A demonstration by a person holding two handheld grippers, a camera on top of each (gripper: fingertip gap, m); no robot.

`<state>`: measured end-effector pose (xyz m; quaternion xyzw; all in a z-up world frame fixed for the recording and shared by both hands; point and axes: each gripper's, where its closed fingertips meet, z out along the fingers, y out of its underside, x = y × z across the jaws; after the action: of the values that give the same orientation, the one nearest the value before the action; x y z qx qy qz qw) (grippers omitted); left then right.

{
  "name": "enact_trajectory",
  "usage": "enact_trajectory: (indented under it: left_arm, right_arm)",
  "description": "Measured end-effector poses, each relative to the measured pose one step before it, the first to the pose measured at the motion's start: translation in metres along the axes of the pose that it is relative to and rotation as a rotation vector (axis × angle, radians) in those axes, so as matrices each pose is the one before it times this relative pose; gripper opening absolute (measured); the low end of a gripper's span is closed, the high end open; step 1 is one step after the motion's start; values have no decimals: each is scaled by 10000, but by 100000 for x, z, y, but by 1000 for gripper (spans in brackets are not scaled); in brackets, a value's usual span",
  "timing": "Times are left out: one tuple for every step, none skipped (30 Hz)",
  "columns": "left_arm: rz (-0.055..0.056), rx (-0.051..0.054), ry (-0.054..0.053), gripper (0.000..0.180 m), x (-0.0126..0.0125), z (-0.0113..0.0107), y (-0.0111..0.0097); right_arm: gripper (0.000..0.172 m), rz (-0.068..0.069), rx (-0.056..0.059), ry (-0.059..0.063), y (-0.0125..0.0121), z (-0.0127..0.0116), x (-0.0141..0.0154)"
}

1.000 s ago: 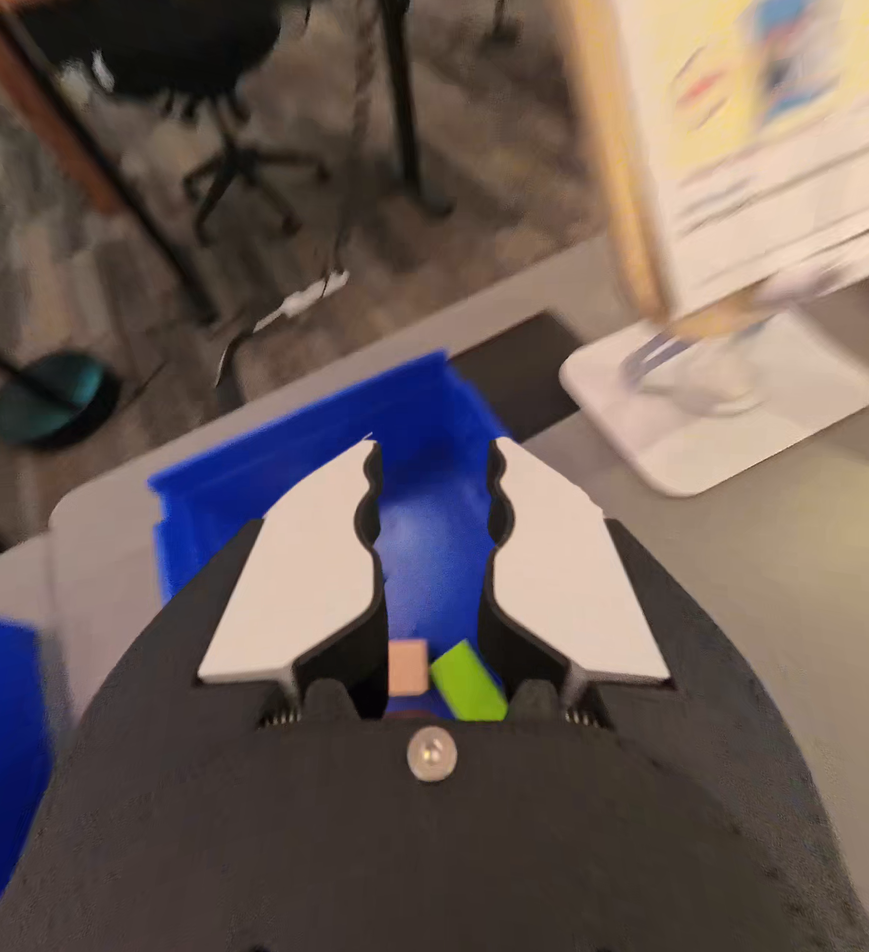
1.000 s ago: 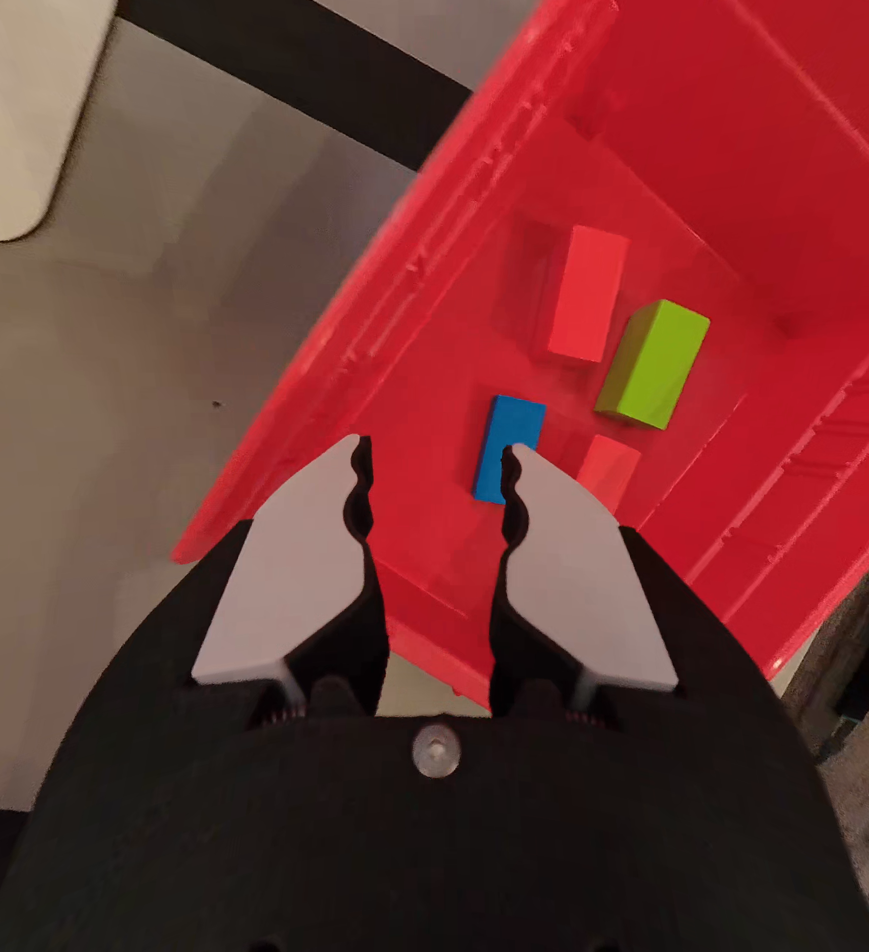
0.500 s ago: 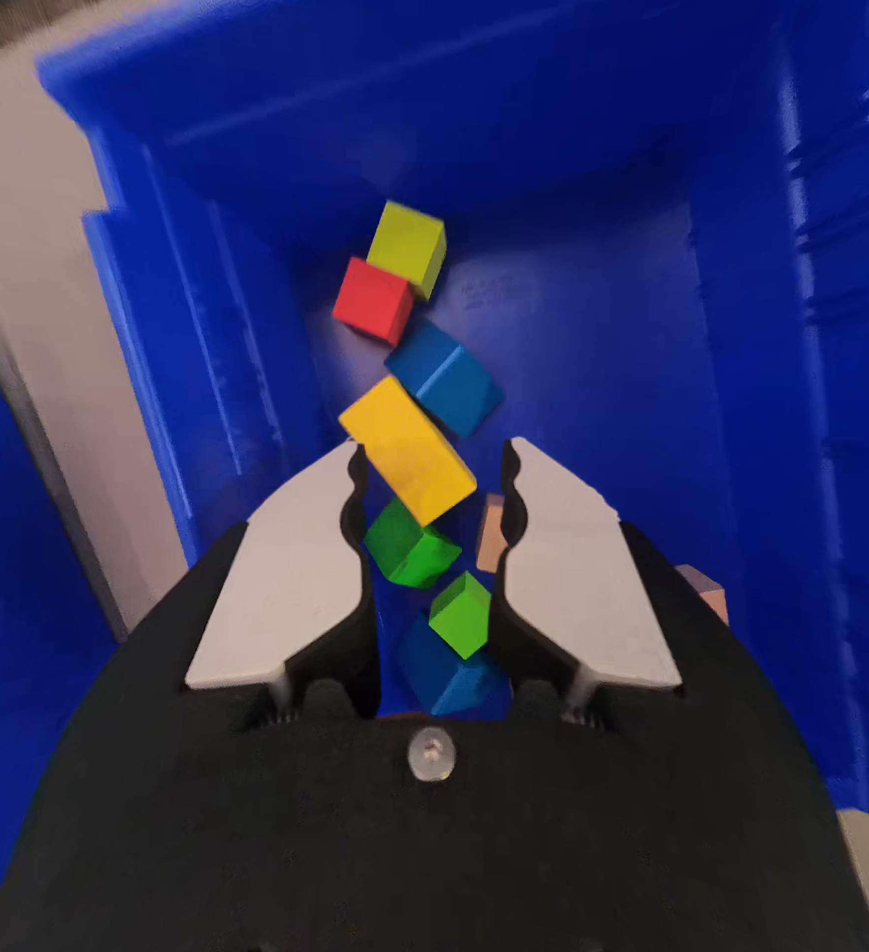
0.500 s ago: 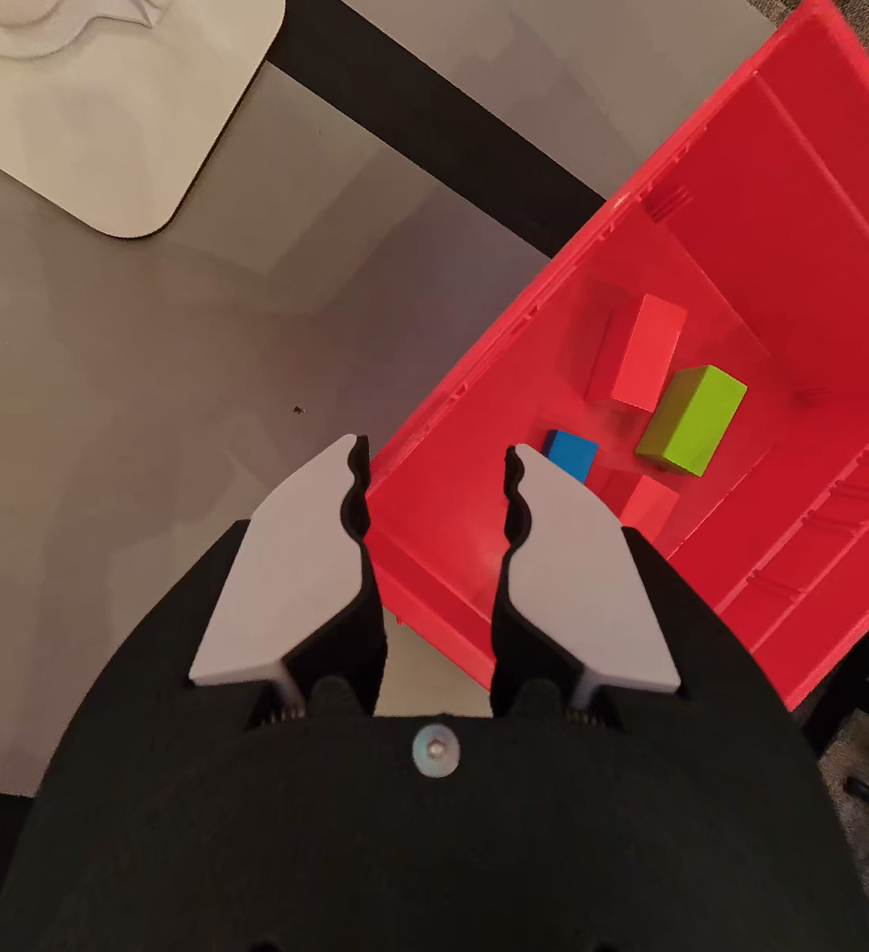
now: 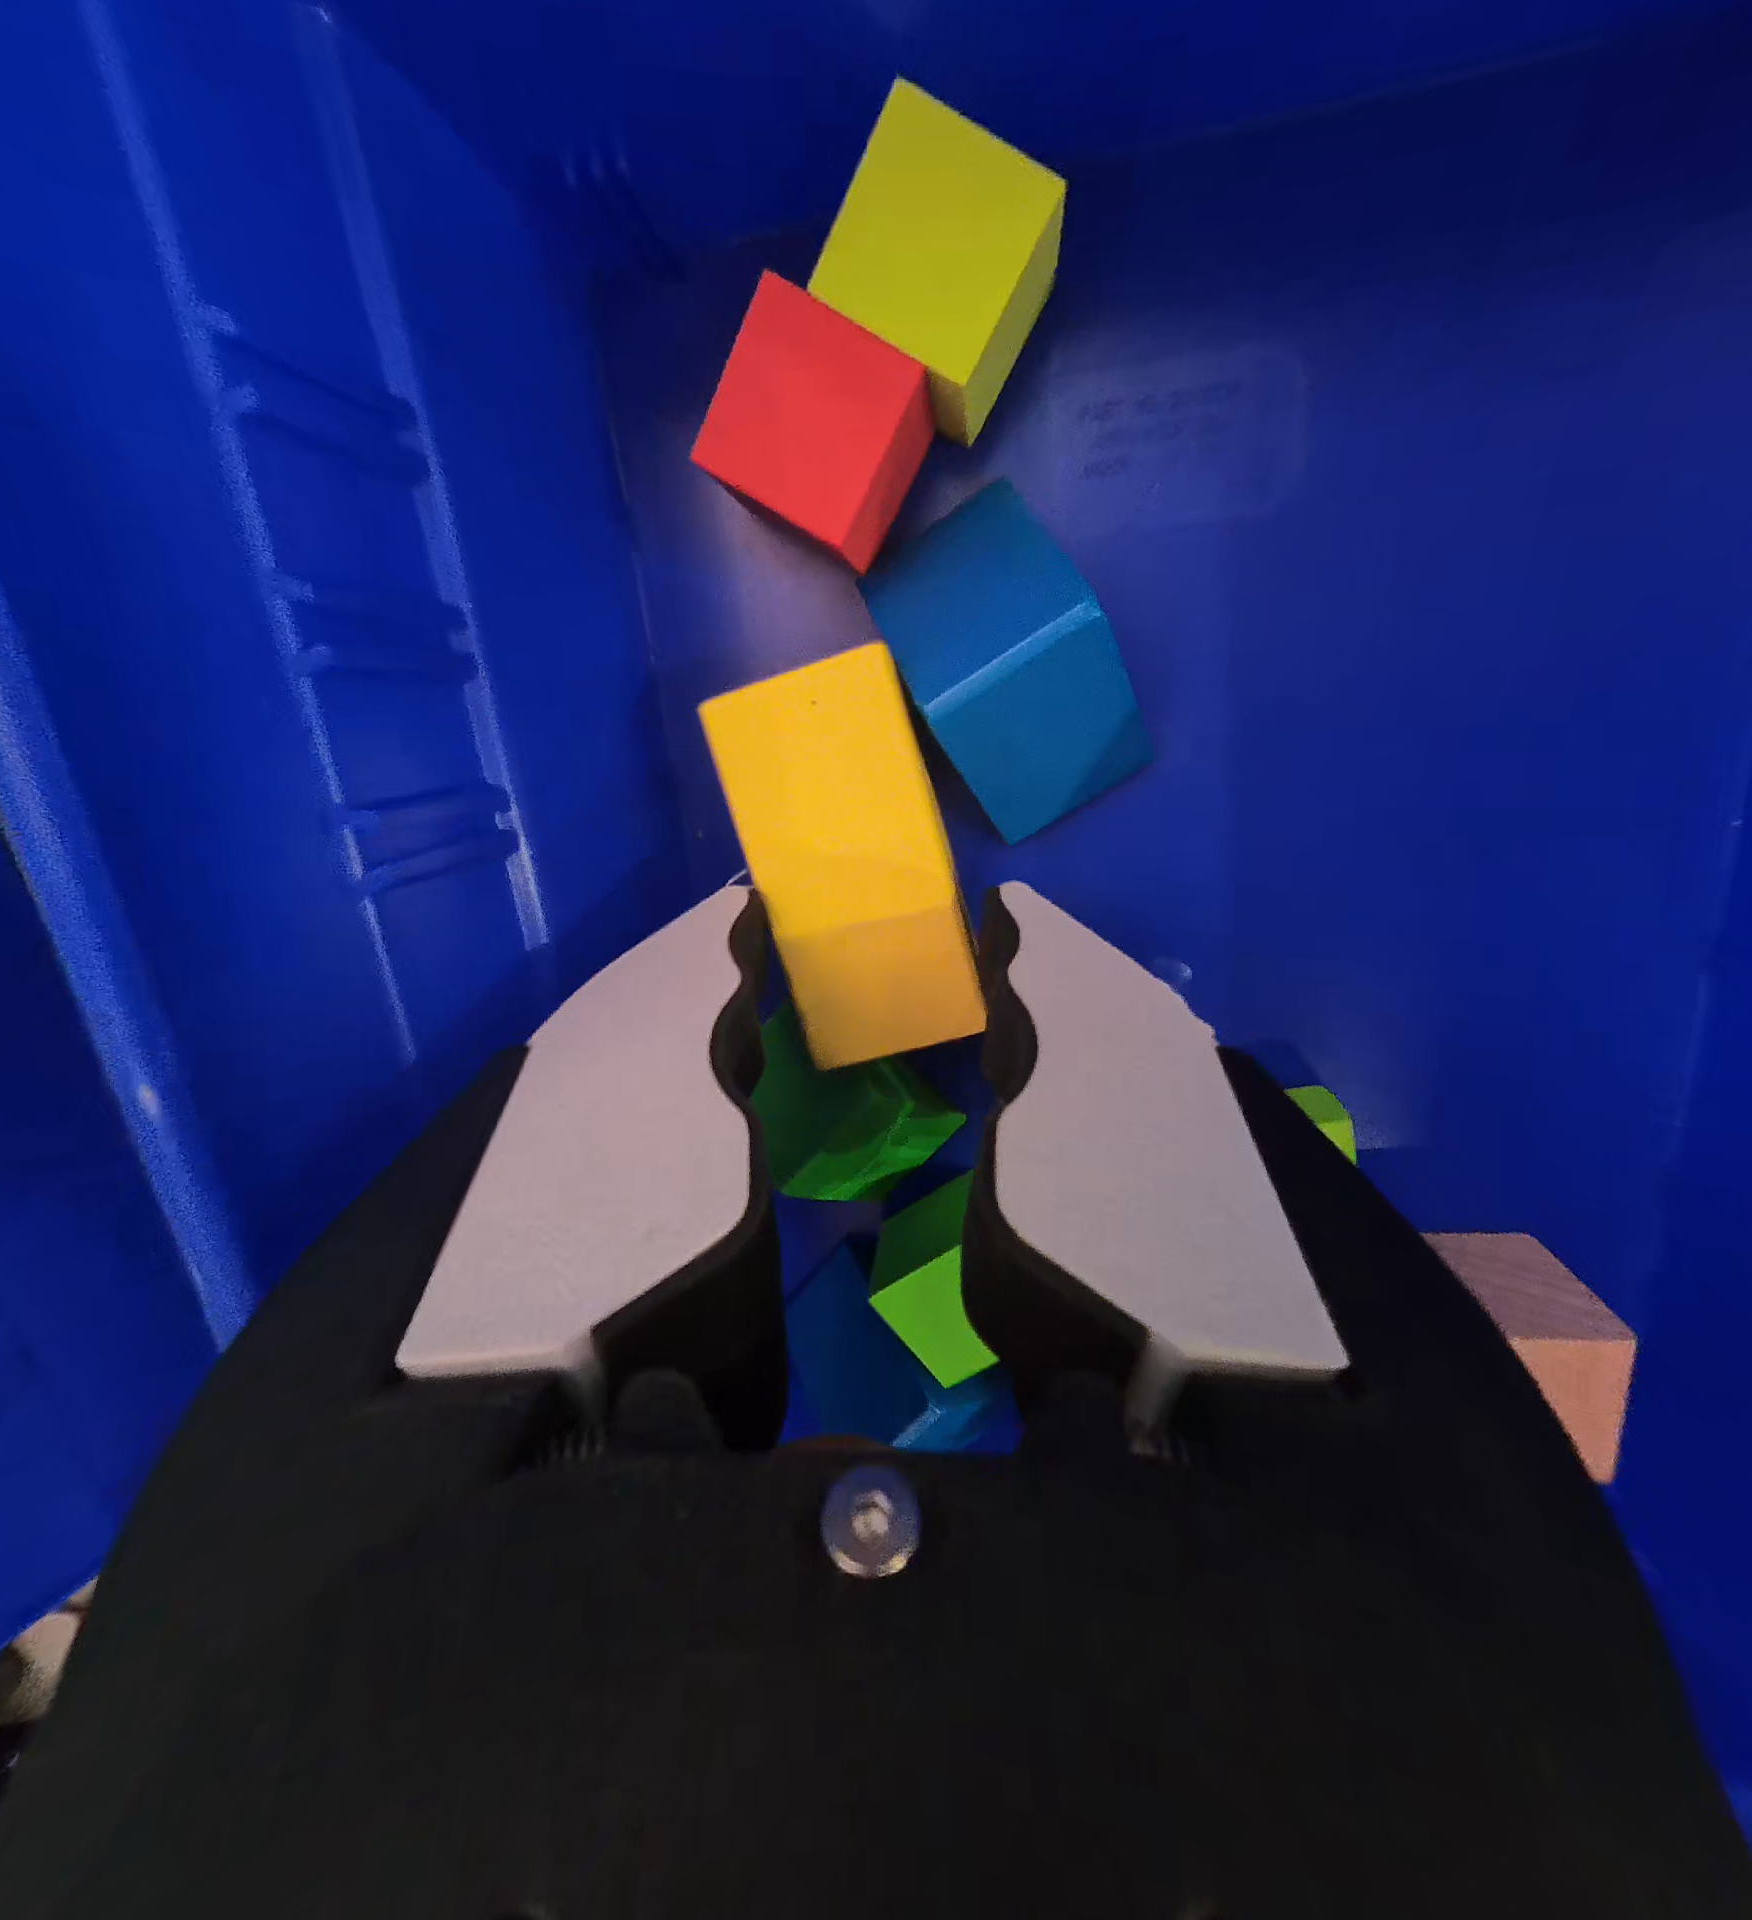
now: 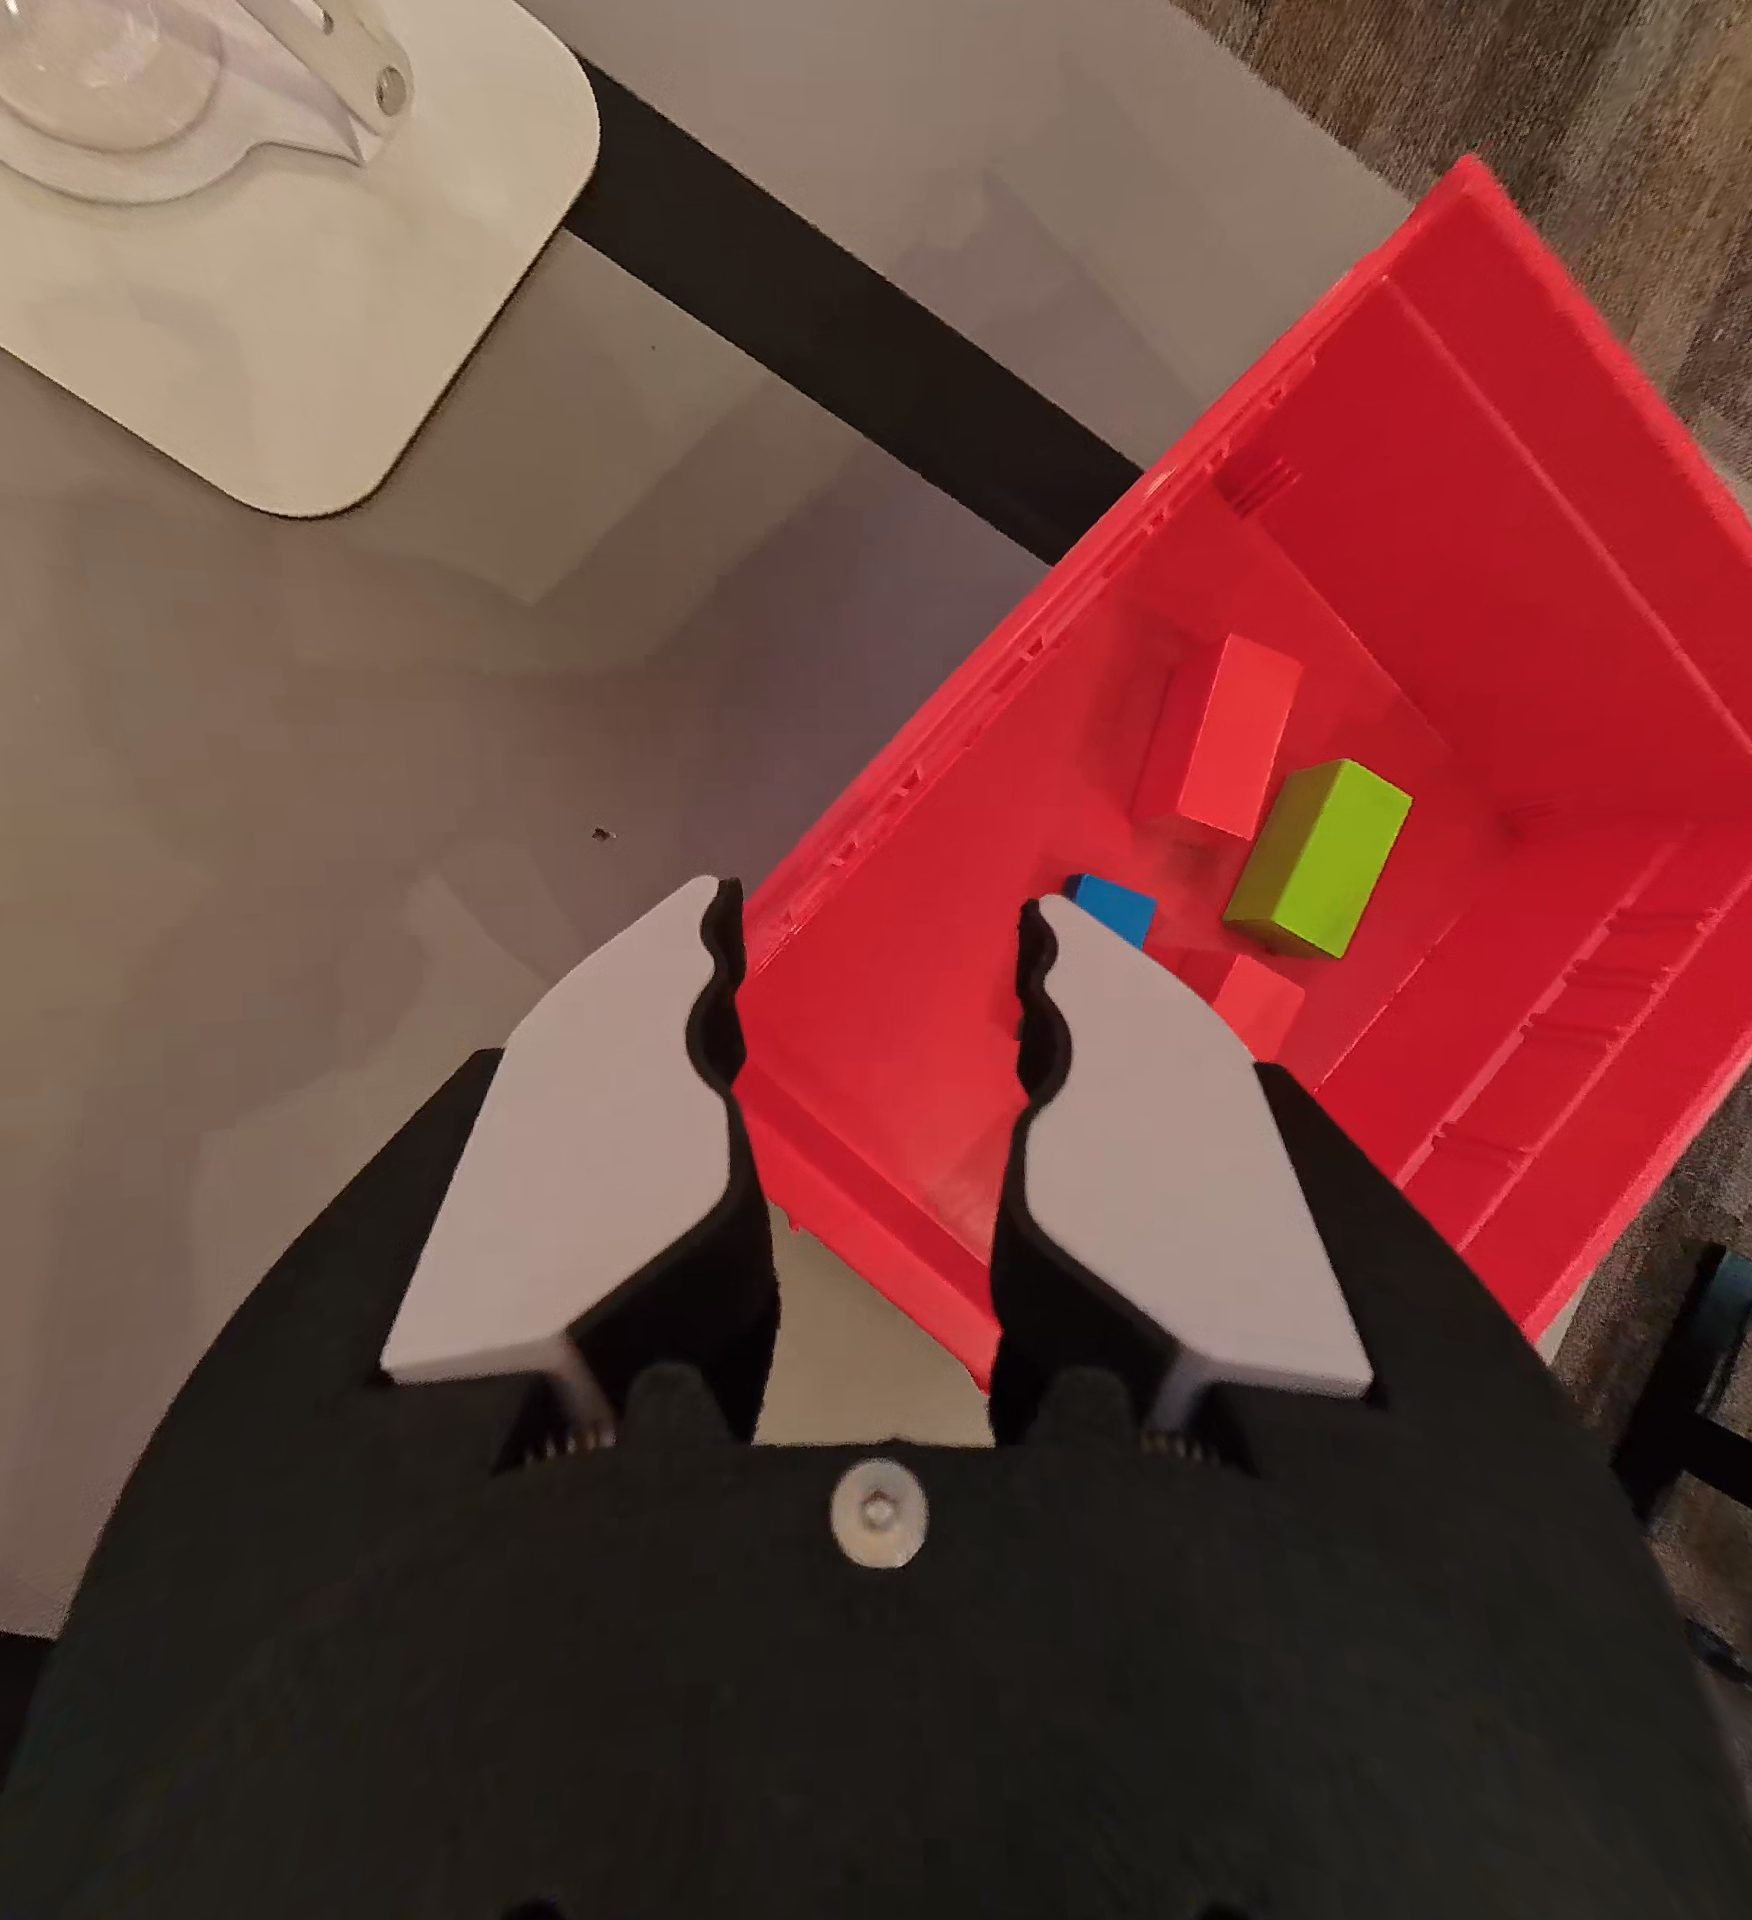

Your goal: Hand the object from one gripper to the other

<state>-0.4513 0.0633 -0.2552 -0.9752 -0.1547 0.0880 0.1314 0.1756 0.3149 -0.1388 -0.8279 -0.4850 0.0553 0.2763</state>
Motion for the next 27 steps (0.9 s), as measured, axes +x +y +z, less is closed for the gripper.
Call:
enact_trajectory:
  left_arm:
    - [25, 253, 63, 38, 25, -344, -158]
    - [56, 317, 9, 38, -39, -452, -235]
    - [-1, 423, 122, 37, 58, -497, -386]
    - [-98, 376, 225, 37, 162, -506, -327]
    - [30, 383, 123, 37, 83, -532, -342]
    - [23, 364, 90, 37, 51, -545, -334]
    - [-11, 294, 82, 37, 5, -498, -255]
    - [53, 293, 32, 36, -76, -493, -272]
    - [69, 384, 96, 36, 52, -567, -399]
    - [-81, 484, 316, 36, 356, -707, -553]
    - [-73, 516, 372, 36, 511, -896, -647]
    - [238, 752, 467, 36, 927, -1120, -1042]
    - [134, 838, 539, 36, 1241, -1223, -1273]
    - [-148, 611, 623, 36, 1418, -1093, -1170]
    - [49, 824, 892, 36, 2088, -1012, -1556]
    - [232, 949, 1050, 36, 2636, -847, -1858]
    - [263, 733, 903, 36, 2631, -402, -1663]
    - [197, 469, 807, 36, 2536, 79, -1368]
    - [239, 447, 864, 36, 2673, 434, -1289]
    - [347, 465, 885, 36, 2760, 701, -1215]
    - [329, 416, 777, 36, 2550, 912, -1088]
    - [205, 368, 758, 36, 2362, 1070, -932]
    - [149, 372, 746, 36, 2181, 1137, -809]
    - [160, 356, 659, 36, 1908, 1107, -667]
    - [34, 326, 548, 36, 1565, 1082, -484]
    - [-79, 201, 531, 36, 1305, 1038, -215]
    - [-67, 143, 456, 36, 1045, 935, -55]
  right_arm:
    - [49, -38, 146, 66, -208, -359, -44]
    - [49, -51, 158, 78, -253, -394, -52]
    - [50, -41, 190, 96, -336, -447, -19]
    - [50, -41, 227, 91, -418, -483, -33]
    - [50, -37, 265, 55, -514, -506, -108]
    - [50, -16, 289, 2, -599, -508, -177]
    - [50, -9, 285, -8, -624, -476, -214]
    - [50, -49, 275, 73, -650, -481, -156]
    - [51, -127, 307, 78, -738, -523, -251]
    - [51, -158, 406, -51, -948, -603, -562]
    - [51, -140, 468, -178, -1130, -643, -849]
    - [51, -174, 535, -265, -1334, -633, -1111]
    - [51, -195, 646, -377, -1586, -528, -1430]
    - [53, -160, 723, -538, -1770, -298, -1787]
    - [56, -132, 733, -672, -1804, 37, -2041]
    - [59, -117, 664, -733, -1668, 394, -2105]
    - [61, -62, 591, -746, -1500, 687, -2021]
    - [62, 34, 606, -729, -1382, 888, -1807]
    - [63, 111, 633, -700, -1268, 1034, -1603]
    - [63, 176, 571, -689, -1023, 1139, -1421]
    - [64, 210, 467, -614, -747, 1210, -1188]
    - [66, 185, 374, -460, -521, 1175, -844]
    - [69, 154, 354, -376, -425, 1048, -613]
    - [67, 168, 366, -429, -373, 882, -584]
    - [64, 224, 293, -384, -236, 758, -434]
    - [65, 262, 232, -254, -126, 618, -171]
    - [65, 279, 269, -278, -163, 464, -155]
